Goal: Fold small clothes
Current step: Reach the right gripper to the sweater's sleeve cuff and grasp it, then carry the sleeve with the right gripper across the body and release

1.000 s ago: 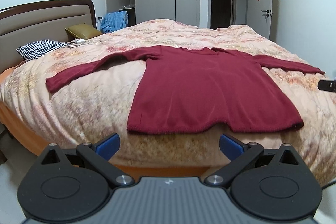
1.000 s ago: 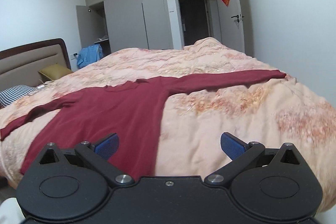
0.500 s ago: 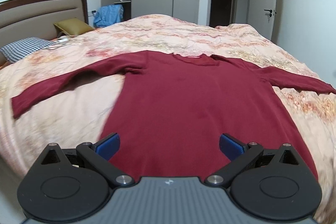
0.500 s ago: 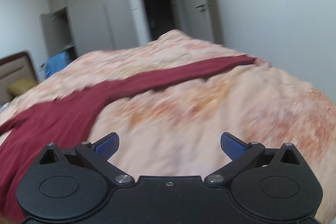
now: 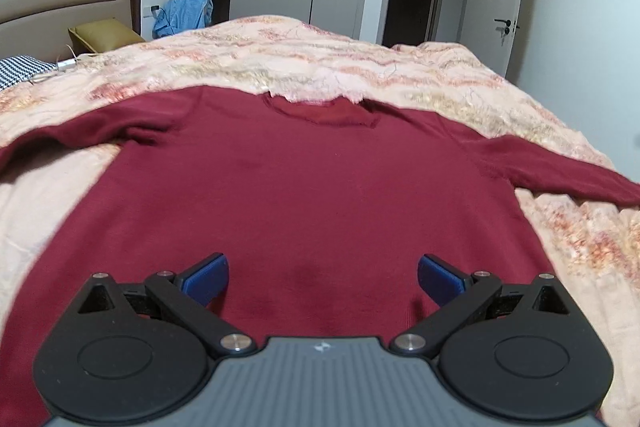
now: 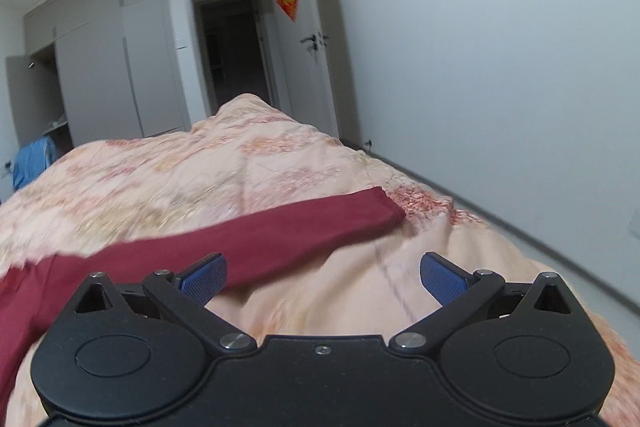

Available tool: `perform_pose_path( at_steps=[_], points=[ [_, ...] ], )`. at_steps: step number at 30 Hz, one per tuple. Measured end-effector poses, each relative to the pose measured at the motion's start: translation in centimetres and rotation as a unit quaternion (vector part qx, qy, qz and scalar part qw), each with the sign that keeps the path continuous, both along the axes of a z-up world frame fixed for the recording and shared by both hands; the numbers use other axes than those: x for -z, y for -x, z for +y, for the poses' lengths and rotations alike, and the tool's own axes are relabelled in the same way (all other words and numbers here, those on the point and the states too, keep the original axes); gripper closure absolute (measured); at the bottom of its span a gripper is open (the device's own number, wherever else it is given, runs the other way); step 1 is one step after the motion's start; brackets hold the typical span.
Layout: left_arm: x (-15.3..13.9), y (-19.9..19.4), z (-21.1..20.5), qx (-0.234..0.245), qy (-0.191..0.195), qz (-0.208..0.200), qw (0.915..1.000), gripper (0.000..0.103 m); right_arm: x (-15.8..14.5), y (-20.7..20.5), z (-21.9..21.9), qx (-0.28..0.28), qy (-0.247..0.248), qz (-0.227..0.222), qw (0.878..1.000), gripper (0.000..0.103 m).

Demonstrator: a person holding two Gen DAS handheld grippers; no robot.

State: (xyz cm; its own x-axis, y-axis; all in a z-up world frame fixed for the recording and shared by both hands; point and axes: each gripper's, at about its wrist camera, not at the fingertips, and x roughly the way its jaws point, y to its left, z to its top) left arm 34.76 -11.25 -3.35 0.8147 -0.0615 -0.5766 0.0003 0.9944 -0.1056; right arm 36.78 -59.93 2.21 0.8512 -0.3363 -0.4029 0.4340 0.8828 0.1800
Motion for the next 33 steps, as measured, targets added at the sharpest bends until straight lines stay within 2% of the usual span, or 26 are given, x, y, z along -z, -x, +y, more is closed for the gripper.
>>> perform_pose_path(
  at_steps=[2, 7, 11, 14, 16, 19, 23, 27, 29, 31, 33],
  points=[
    [1.3, -0.4, -0.6, -0.005, -0.008, 0.005, 0.9999, 0.000, 0.6, -2.0, -1.2, 0.012, -0.002, 0.010, 1.000, 0.001],
    [2.8, 0.2, -1.8, -0.009, -0.042, -0.026, 0.9987, 0.000, 2.4, -5.2, -3.2, 0.048, 0.014, 0.041, 0.998, 0.011],
    [3.3, 0.7, -2.0, -0.009, -0.049, -0.041, 0.9979, 0.000, 3.3, -6.9, -5.5, 0.074, -0.025, 0.044, 0.996, 0.021],
    [3.4, 1.0, -1.9, -0.008, -0.047, -0.047, 0.9978, 0.000, 3.3, -7.8, -6.5, 0.087, -0.042, 0.038, 0.995, 0.040],
    [3.5, 1.0, -1.7, -0.007, -0.044, -0.048, 0.9979, 0.000, 3.0, -8.5, -6.7, 0.090, -0.043, 0.044, 0.994, 0.067],
    [3.5, 1.0, -1.5, -0.006, -0.037, -0.049, 0.9981, 0.000, 2.3, -9.3, -6.1, 0.086, -0.026, 0.051, 0.995, 0.088],
    [3.6, 1.1, -1.2, -0.004, -0.031, -0.051, 0.9982, 0.000, 0.6, -9.2, -4.1, 0.079, 0.019, 0.037, 0.996, 0.095],
    [3.2, 1.1, -0.9, -0.001, -0.021, -0.049, 0.9986, 0.000, -2.2, -9.4, 0.4, 0.031, 0.099, 0.013, 0.995, 0.095],
    [2.3, 1.2, 0.2, -0.002, 0.017, -0.055, 0.9984, 0.000, -3.7, -9.6, 3.4, -0.008, 0.129, -0.008, 0.992, 0.095],
    [0.9, 1.4, 1.8, -0.003, 0.072, -0.075, 0.9946, 0.000, -5.3, -10.2, 6.8, -0.048, 0.148, -0.028, 0.987, 0.095],
    [-0.6, 1.1, 2.9, -0.007, 0.081, -0.083, 0.9932, 0.000, -6.7, -10.9, 10.4, -0.090, 0.158, -0.046, 0.982, 0.095]
  ],
)
